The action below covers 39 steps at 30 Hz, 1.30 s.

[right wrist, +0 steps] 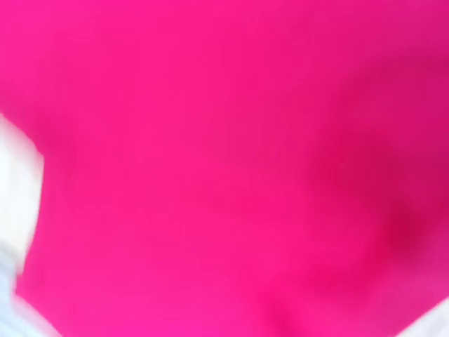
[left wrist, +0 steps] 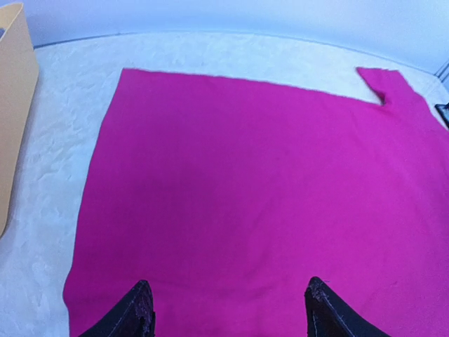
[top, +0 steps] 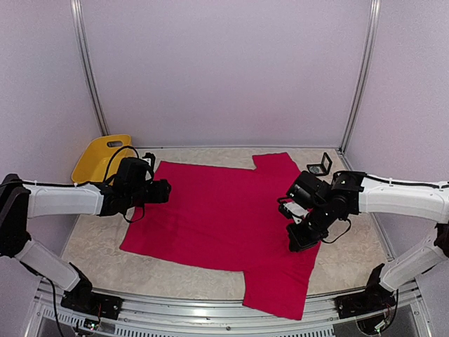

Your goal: Pin the brooch onto the clothing

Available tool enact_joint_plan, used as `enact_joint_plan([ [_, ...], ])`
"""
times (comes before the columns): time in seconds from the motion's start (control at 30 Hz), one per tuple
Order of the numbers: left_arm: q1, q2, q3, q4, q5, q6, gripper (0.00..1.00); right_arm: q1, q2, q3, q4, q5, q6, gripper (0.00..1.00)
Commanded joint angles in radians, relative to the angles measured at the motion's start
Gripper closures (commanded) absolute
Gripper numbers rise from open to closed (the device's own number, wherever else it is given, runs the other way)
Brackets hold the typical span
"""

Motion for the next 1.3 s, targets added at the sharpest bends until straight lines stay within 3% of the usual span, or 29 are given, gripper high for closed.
enact_joint_plan([
  [0.0,0.018,-0.011,0.048,-0.037,0.064,0.006,0.31,-0.183,0.107,0.046,0.135,0.103,-0.106,1.00],
  [0.13,0.136,0.110,0.054,-0.117,0.129,-0.156,0.40,-0.286,0.256,0.100,0.279,0.180,-0.196,1.00],
  [0.33,0.140,0.176,-0.011,-0.096,0.108,-0.205,0.41,-0.360,0.456,0.202,0.361,0.288,-0.270,1.00],
  [0.8,0.173,0.015,-0.221,-0.133,0.032,-0.319,0.40,-0.382,0.659,0.335,0.377,0.313,-0.366,1.00],
  [1.0,0.168,-0.061,-0.185,-0.140,0.004,-0.276,0.36,-0.382,0.635,0.467,0.287,0.365,-0.389,1.00],
  [1.03,0.163,-0.074,-0.162,-0.138,-0.008,-0.234,0.34,-0.383,0.619,0.492,0.266,0.395,-0.395,0.99],
  [1.17,0.093,-0.202,-0.057,-0.089,-0.106,-0.028,0.20,-0.396,0.579,0.616,0.155,0.543,-0.420,0.78],
  [1.27,0.022,-0.300,-0.011,0.034,-0.145,0.155,0.09,-0.404,0.532,0.637,0.150,0.523,-0.454,0.61],
])
